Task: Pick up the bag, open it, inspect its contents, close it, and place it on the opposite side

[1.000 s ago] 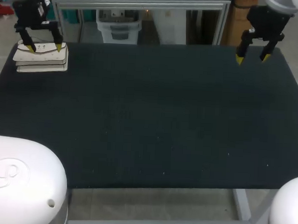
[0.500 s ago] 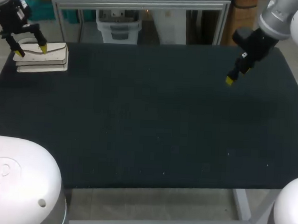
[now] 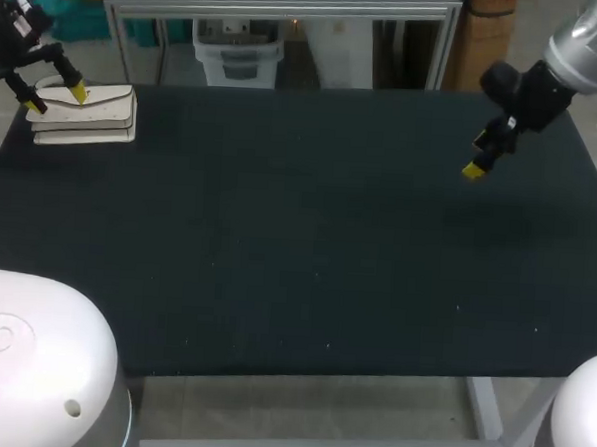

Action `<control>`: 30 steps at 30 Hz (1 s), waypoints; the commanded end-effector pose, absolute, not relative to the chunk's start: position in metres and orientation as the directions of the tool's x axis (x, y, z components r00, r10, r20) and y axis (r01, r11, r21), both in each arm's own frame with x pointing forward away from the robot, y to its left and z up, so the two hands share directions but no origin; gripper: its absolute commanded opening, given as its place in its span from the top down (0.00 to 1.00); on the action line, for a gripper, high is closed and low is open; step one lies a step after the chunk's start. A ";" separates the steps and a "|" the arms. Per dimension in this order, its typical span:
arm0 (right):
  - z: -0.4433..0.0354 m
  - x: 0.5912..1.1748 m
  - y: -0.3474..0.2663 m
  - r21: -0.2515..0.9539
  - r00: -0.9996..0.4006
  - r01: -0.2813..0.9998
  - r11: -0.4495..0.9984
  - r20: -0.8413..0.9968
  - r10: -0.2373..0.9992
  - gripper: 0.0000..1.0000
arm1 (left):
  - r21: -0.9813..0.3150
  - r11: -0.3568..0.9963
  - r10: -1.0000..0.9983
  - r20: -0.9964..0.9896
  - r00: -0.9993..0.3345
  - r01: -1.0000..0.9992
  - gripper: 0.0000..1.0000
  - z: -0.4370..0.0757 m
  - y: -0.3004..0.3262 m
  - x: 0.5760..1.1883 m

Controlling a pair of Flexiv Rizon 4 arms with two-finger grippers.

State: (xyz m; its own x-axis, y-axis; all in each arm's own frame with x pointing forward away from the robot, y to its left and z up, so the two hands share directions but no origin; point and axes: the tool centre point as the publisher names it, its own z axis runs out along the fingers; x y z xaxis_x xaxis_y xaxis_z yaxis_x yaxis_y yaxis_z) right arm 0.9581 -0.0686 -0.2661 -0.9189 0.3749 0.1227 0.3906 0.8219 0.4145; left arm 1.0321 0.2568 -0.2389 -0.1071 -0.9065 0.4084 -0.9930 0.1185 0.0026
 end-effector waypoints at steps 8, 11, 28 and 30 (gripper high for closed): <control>-0.275 0.954 -0.055 0.468 -0.946 0.304 0.830 0.047 0.320 0.00 | 0.010 0.045 -0.912 0.409 -0.037 -0.999 0.00 -0.253 0.281 1.063; -0.281 0.951 -0.050 0.501 -0.956 0.262 0.825 0.019 0.292 0.00 | 0.010 0.008 -0.904 0.428 -0.003 -1.000 0.00 -0.257 0.298 1.076; -0.317 0.935 -0.030 0.559 -0.988 0.062 0.827 -0.084 0.131 0.00 | 0.034 -0.169 -0.848 0.504 0.162 -0.985 0.00 -0.305 0.367 1.139; -0.320 0.934 -0.028 0.571 -0.989 0.042 0.820 -0.091 0.114 0.00 | 0.037 -0.180 -0.850 0.498 0.174 -0.983 0.00 -0.308 0.371 1.143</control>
